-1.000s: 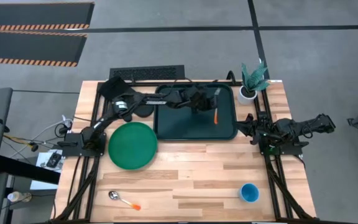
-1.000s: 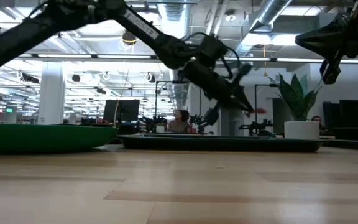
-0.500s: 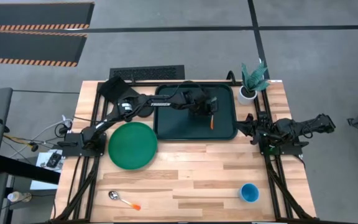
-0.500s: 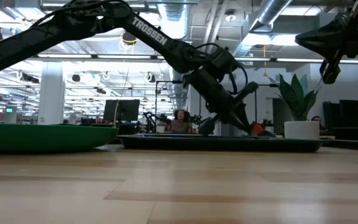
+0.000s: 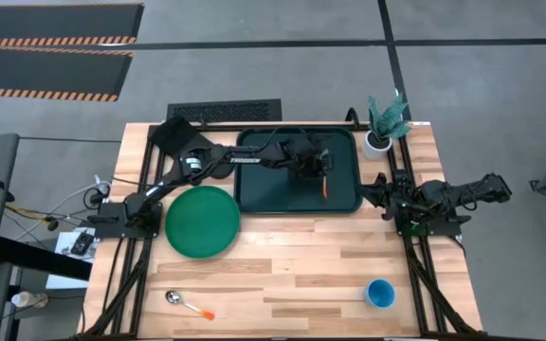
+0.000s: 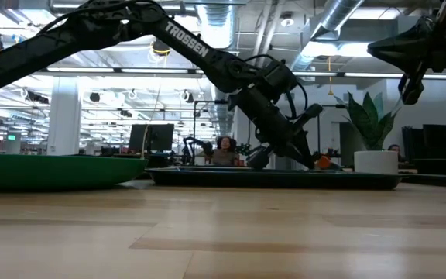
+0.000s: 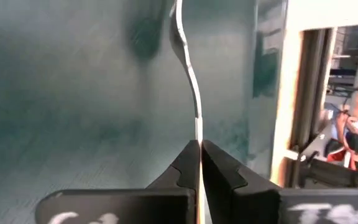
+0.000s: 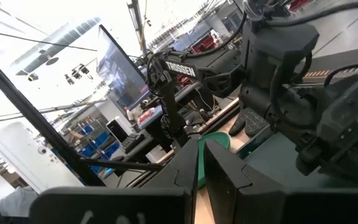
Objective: Pick and place plate/cup/fork/spoon on tray
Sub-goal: Put the orange fork on the black tray, then put the orange spoon on the black tray to the right of the orange fork
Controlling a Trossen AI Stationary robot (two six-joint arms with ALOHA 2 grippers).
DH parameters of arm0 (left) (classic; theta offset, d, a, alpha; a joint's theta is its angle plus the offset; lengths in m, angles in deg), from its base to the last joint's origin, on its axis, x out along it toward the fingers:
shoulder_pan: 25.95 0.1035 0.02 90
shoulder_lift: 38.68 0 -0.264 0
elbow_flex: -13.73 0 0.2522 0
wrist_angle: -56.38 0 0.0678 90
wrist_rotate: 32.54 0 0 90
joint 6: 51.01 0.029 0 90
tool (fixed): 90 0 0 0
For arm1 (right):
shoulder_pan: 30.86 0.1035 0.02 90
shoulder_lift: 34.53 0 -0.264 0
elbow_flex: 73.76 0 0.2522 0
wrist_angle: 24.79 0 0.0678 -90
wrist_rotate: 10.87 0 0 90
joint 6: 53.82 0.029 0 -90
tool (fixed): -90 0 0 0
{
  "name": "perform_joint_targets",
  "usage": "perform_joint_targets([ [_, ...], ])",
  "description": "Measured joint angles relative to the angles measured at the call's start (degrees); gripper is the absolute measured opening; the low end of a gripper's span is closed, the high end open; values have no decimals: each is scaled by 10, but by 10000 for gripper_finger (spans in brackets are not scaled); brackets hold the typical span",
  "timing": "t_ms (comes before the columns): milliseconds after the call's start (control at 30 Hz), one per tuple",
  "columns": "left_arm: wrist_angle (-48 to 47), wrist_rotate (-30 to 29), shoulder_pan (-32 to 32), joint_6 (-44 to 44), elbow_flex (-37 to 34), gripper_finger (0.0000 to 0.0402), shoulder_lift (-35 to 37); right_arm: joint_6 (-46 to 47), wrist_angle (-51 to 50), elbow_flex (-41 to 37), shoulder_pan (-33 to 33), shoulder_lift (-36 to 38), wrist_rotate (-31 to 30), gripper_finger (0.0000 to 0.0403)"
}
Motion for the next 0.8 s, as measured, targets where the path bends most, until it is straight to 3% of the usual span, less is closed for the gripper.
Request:
perform_joint_targets([
  [467, -8, -7, -7, 11, 0, 6, 0, 0, 0, 0, 0, 0, 0, 52],
  [800, -29, -21, -7, 22, 0, 66, 1, -1, 0, 0, 0, 0, 0, 52],
])
